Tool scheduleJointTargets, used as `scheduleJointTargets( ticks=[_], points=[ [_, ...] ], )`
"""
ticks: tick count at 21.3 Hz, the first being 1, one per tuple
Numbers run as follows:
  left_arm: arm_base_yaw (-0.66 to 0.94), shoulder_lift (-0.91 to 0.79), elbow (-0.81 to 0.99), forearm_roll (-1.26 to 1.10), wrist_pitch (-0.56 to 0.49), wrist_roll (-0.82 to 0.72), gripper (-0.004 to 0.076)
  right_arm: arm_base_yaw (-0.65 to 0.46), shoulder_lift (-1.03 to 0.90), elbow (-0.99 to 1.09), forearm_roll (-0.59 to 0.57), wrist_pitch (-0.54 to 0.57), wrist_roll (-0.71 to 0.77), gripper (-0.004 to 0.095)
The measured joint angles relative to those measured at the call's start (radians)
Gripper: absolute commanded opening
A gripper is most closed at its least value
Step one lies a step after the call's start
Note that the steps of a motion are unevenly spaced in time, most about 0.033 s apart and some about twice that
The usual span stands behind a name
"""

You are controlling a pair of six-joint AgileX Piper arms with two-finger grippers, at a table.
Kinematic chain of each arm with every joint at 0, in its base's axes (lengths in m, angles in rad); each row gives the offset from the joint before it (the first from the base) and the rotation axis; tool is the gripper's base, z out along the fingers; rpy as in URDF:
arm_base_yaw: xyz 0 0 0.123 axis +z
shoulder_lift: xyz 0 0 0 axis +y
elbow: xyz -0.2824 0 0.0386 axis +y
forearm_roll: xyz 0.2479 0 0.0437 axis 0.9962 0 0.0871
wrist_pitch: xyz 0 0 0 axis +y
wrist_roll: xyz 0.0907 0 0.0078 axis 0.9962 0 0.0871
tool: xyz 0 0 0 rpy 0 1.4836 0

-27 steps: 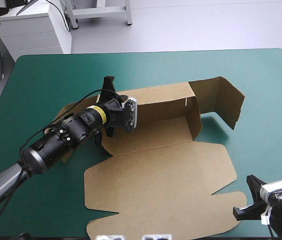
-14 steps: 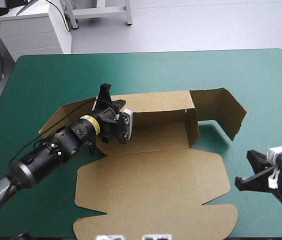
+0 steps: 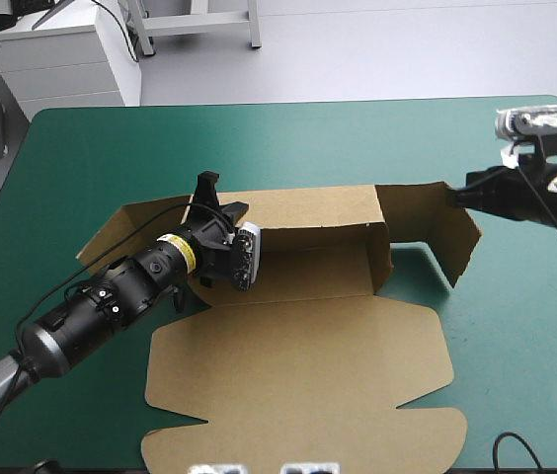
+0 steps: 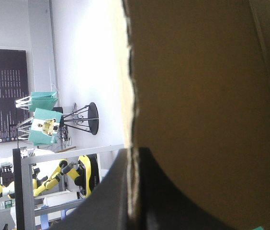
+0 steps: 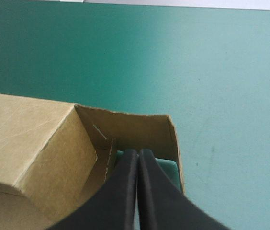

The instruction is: Fold the box

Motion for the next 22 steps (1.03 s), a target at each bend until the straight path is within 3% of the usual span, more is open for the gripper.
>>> scheduleJointTargets(
  ticks=[5, 9, 15, 22],
  points=[
    [0.0, 0.0, 0.0, 0.0, 0.0, -0.003, -0.0008, 0.022, 0.288, -0.222, 0.015, 0.073, 0.0, -0.0004],
    [0.0, 0.014, 0.0, 0.004, -0.004, -0.012, -0.0008, 0.136, 0.444, -0.345, -0.049, 0.082, 0.05, -0.0004],
    [0.0, 0.015, 0.0, 0.01, -0.007, -0.056, -0.0008, 0.182, 0.588, -0.443, -0.146, 0.112, 0.13, -0.0004],
    [0.0, 0.015, 0.0, 0.011, -0.007, -0.063, -0.0008, 0.184, 0.618, -0.457, -0.211, 0.192, 0.155, -0.0004]
  ],
)
